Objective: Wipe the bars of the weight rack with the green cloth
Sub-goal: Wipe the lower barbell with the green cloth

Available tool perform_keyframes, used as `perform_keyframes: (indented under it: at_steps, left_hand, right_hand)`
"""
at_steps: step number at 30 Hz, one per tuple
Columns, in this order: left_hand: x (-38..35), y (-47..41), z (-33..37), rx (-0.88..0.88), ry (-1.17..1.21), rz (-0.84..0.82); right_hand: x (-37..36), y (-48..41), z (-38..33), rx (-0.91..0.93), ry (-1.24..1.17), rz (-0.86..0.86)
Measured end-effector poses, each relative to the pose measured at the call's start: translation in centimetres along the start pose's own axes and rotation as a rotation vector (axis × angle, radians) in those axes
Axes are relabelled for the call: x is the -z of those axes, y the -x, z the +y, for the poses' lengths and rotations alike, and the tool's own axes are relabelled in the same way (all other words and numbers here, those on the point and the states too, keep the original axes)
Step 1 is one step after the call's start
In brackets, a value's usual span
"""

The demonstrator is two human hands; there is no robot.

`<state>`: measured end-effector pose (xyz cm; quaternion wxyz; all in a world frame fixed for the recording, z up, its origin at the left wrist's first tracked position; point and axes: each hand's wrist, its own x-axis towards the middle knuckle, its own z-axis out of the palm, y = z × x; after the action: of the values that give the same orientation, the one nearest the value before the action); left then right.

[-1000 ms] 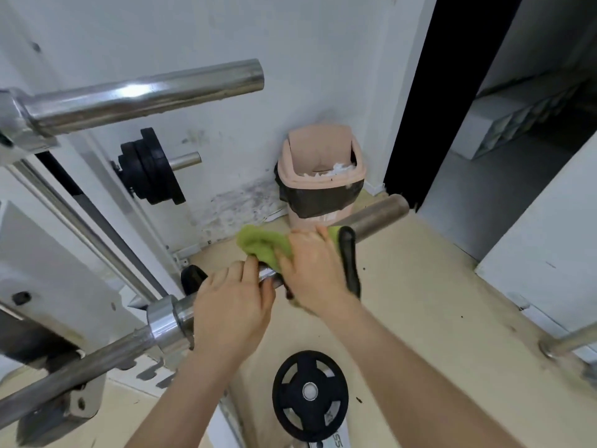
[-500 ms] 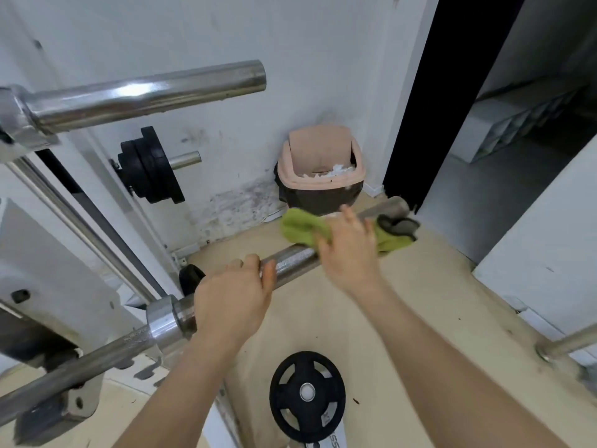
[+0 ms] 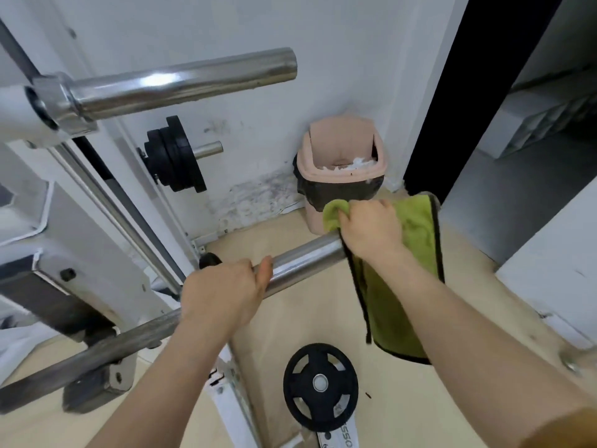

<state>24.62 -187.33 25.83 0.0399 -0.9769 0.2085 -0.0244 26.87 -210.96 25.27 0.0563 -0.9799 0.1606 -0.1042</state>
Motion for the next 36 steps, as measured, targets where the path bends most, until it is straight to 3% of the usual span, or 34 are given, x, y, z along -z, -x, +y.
perform_keyframes:
  at_steps: [2, 4, 6, 7, 9, 11, 13, 15, 17, 21, 24, 26, 28, 30, 31, 33, 34, 36]
  left_hand:
    - [0.1, 1.0, 0.2, 0.017, -0.077, -0.029]
    - [-0.9, 2.3, 0.6, 0.098, -0.045, 0.027]
    - [-2.1, 4.3, 0.9, 0.067, 0.018, 0.117]
    - [-2.4, 5.3, 1.0, 0.035, 0.073, 0.15]
    - [-1.8, 6.7, 0.9, -0.002, 0.296, 0.134]
    - [-0.2, 6.9, 1.0, -0.011, 0.655, 0.174]
    - [1.3, 6.4, 1.4, 0.017, 1.122, 0.11]
    - [2.3, 6.2, 2.3, 0.064, 1.479, 0.037]
    - [3.1, 6.3, 2.9, 0.177, 1.662, 0.101]
    - [3.9, 6.1, 1.0, 0.379, 1.823, 0.237]
    - [4.7, 6.3, -0.2, 0.318, 1.81, 0.195]
    - [5.4, 6.6, 0.0, 0.288, 1.835, 0.139]
    - [5.6, 6.4, 0.2, 0.327, 1.861, 0.11]
    - [5.3, 6.0, -0.2, 0.367, 1.726, 0.147]
    - [4.7, 5.8, -0.8, 0.326, 1.487, 0.192]
    - [3.2, 5.5, -2.5, 0.175, 0.905, 0.273]
    - [2.4, 5.6, -3.5, 0.134, 0.758, 0.301]
    - [1.0, 5.7, -4.6, 0.162, 0.722, 0.287]
  right_hand:
    - [-0.1, 3.2, -5.0, 0.158, -0.026, -0.01]
    - [-0.2, 5.2, -8.6, 0.258, -0.069, -0.03]
    - [0.0, 6.2, -10.0, 0.306, -0.177, -0.081]
    - [0.3, 6.4, -10.0, 0.298, -0.313, -0.114]
    - [1.3, 6.9, -9.0, 0.17, -0.81, -0.243]
    - [3.3, 7.6, -7.7, -0.045, -1.342, -0.356]
    - [4.8, 8.4, -6.9, -0.145, -1.592, -0.416]
    - [6.0, 9.1, -6.6, -0.088, -1.501, -0.435]
    - [6.9, 9.7, -6.0, 0.015, -1.368, -0.443]
    - [7.8, 9.7, -2.0, 0.065, -1.203, -0.529]
    - [9.1, 8.9, 0.4, 0.007, -1.102, -0.544]
    - [10.2, 7.5, 0.1, 0.029, -1.02, -0.42]
    - [10.9, 5.4, -1.8, 0.073, -0.803, -0.14]
    - [10.5, 3.9, -4.9, 0.148, -0.382, 0.114]
    - [9.7, 3.8, -6.5, 0.202, -0.24, 0.133]
    - [6.9, 4.8, -9.3, 0.346, -0.115, -0.005]
    - [5.1, 5.8, -10.4, 0.423, -0.08, -0.119]
    - [1.6, 8.0, -11.7, 0.477, -0.044, -0.282]
